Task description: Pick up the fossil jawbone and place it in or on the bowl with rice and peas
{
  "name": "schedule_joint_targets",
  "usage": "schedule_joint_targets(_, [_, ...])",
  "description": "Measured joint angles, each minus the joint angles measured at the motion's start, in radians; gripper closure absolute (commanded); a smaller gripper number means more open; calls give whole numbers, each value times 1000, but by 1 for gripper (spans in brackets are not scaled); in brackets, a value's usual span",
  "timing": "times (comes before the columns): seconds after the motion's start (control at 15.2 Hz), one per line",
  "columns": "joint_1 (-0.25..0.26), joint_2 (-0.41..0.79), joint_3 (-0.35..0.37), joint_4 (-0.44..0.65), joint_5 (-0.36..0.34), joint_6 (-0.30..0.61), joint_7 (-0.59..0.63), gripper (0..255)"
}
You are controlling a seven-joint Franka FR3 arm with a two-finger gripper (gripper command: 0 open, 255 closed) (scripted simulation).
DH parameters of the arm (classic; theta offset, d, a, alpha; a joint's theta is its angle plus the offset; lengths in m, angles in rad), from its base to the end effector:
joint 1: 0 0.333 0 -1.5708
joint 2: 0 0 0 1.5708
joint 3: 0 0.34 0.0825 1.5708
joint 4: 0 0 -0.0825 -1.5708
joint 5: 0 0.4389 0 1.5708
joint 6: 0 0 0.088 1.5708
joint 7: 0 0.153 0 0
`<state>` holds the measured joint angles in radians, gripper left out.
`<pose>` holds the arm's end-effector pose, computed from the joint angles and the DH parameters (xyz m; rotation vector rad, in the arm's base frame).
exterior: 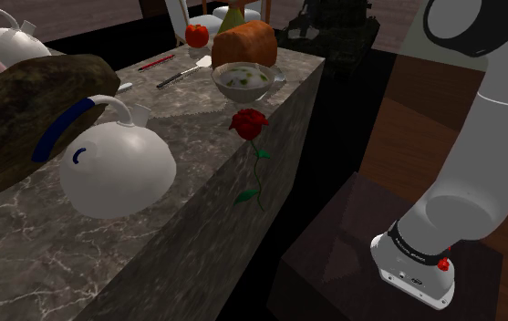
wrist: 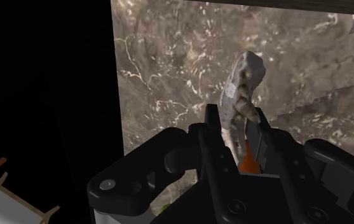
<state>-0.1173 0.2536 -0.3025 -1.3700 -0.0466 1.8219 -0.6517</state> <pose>0.6665 -0.2768 0.5759 2.9026 0.3732 0.1751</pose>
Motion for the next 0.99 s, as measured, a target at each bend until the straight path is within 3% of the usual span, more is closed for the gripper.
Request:
schedule_joint_targets(0.73, [-23,70,-3,247,26,-177,-25,255])
schedule_joint_targets(0.86, [-16,66,-1,258,22,-193,-17,255])
schedule_joint_targets(0.99, [19,22,8,203,0,-185,19,255])
